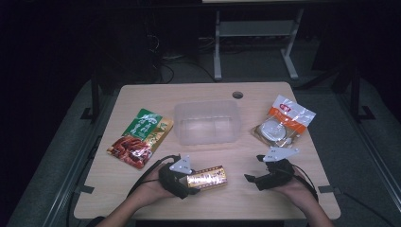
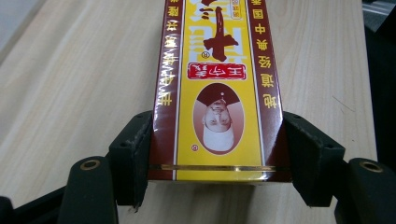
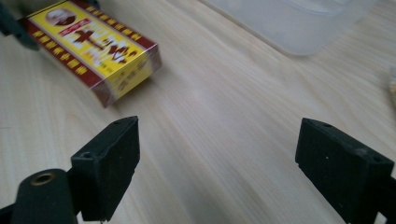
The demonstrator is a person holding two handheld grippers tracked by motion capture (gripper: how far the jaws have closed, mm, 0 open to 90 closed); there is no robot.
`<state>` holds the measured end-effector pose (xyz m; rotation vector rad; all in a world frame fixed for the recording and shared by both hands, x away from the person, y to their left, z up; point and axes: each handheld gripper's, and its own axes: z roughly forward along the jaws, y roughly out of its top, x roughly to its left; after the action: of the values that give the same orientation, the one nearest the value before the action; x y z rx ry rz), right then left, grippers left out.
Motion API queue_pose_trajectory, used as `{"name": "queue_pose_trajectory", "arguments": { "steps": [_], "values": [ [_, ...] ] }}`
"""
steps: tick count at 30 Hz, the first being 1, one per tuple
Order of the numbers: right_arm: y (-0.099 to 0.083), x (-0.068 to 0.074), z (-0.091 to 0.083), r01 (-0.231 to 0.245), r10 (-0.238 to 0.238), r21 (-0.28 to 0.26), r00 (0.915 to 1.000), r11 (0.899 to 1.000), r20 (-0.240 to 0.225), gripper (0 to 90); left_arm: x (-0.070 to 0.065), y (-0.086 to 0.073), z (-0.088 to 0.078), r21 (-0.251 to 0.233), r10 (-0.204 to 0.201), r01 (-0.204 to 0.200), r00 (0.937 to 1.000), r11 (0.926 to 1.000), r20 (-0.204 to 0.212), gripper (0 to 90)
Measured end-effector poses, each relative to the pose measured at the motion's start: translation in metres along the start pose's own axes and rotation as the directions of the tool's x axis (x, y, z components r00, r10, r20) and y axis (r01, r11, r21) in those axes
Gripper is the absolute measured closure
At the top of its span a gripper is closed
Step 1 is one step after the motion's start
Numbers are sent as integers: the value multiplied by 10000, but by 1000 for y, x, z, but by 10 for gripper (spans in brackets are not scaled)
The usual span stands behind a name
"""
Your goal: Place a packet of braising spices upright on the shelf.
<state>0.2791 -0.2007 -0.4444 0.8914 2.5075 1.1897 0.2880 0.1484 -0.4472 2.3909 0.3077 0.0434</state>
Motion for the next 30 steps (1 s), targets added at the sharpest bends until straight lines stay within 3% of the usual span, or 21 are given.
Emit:
{"name": "queue_pose_trajectory", "arguments": {
  "steps": [5,12,18,23,27,30],
  "values": [
    [2,1,3,67,-65,49,9996,10000,-267,130,7,-3,-11,-323,-98,99,9999,9994,38,319],
    [2,3,4,-2,12,151,9981,9999,-619,94,8,-4,-26,-734,-44,49,10000,9973,62,319],
    [15,10,5,260,-255,23,9913,9997,-1294,95,5,-5,-33,-909,21,-12,10000,9959,97,319],
    [31,18,11,777,-799,-189,9762,9968,-2014,95,9,-14,-42,-995,-114,124,9999,9950,107,318],
    [39,18,15,1000,-1110,-589,9667,9932,-2304,96,12,-20,-49,-1078,-299,295,9995,9937,-25,318],
    [49,16,17,1075,-1315,-1008,9525,9891,-2747,120,14,-22,-54,-1144,-316,305,9995,9930,-77,318]
  ]
}}
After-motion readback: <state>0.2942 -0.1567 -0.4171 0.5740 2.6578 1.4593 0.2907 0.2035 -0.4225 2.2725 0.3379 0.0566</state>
